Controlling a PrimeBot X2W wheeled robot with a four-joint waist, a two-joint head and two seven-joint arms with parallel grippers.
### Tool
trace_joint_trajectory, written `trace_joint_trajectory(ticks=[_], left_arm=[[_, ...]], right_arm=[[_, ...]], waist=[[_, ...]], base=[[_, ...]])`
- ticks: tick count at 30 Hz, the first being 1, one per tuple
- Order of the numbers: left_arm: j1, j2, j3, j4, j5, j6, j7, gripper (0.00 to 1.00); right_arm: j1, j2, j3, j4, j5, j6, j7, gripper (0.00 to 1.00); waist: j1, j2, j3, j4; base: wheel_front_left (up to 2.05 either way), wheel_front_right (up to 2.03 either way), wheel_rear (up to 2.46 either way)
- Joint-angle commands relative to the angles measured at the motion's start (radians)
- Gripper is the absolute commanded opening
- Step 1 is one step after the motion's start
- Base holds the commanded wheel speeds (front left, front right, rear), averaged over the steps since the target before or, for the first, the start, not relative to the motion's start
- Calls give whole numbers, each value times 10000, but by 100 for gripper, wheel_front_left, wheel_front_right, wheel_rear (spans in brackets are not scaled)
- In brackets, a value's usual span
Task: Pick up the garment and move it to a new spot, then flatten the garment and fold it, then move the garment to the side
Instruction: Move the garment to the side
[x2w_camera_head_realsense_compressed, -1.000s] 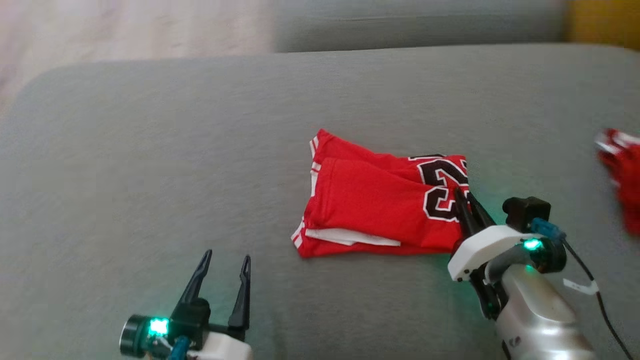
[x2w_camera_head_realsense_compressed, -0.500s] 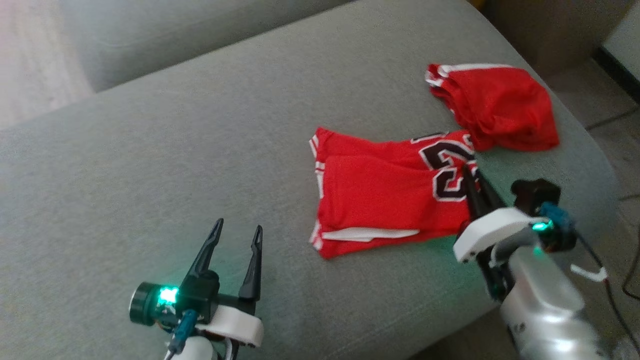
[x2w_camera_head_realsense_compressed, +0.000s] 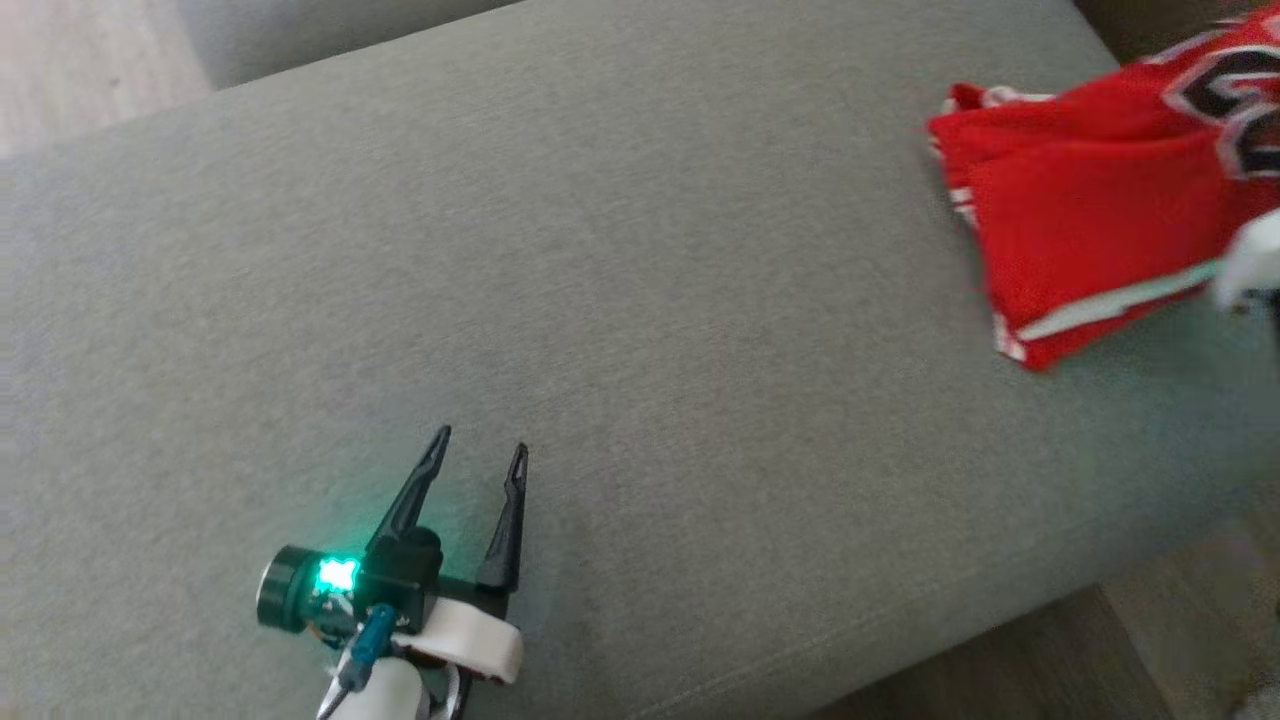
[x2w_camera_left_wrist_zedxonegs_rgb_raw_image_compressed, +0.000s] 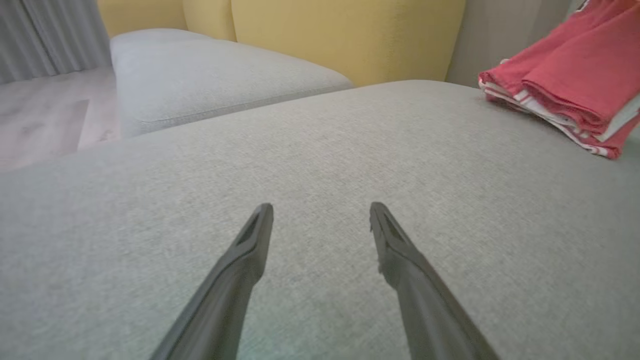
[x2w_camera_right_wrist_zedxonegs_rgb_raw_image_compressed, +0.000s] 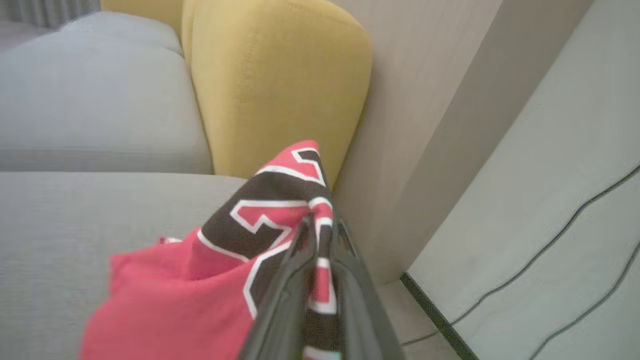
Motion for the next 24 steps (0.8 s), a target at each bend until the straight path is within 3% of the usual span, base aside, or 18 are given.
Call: trace_joint_trajectory(ticks=[1, 4, 8, 15, 24], left_arm=[[-335, 69, 289, -258, 66, 39, -82, 100], [-317, 68, 332, -225, 71, 58, -82, 100], [-213, 52, 487, -259, 4, 197, -82, 100], [106, 26, 837, -323, -85, 457, -82, 100], [639, -17, 1149, -426, -175, 680, -82, 100]], right_arm=[[-358, -277, -296, -188, -499, -7, 86, 100], [-447, -491, -1433, -229, -1402, -7, 73, 100], [-345, 262, -2074, -467, -2077, -7, -108, 100], [966, 2032, -1436, -1571, -1592, -7, -192, 100], [3666, 2685, -164, -3150, -26, -7, -195, 100]], waist=[[-1, 0, 117, 360], [-1, 0, 136, 608], [-1, 0, 10, 832], [-1, 0, -550, 1456], [-1, 0, -1380, 2825]], base=[[0, 0, 0], [0, 0, 0], [0, 0, 0], [0, 0, 0], [0, 0, 0]])
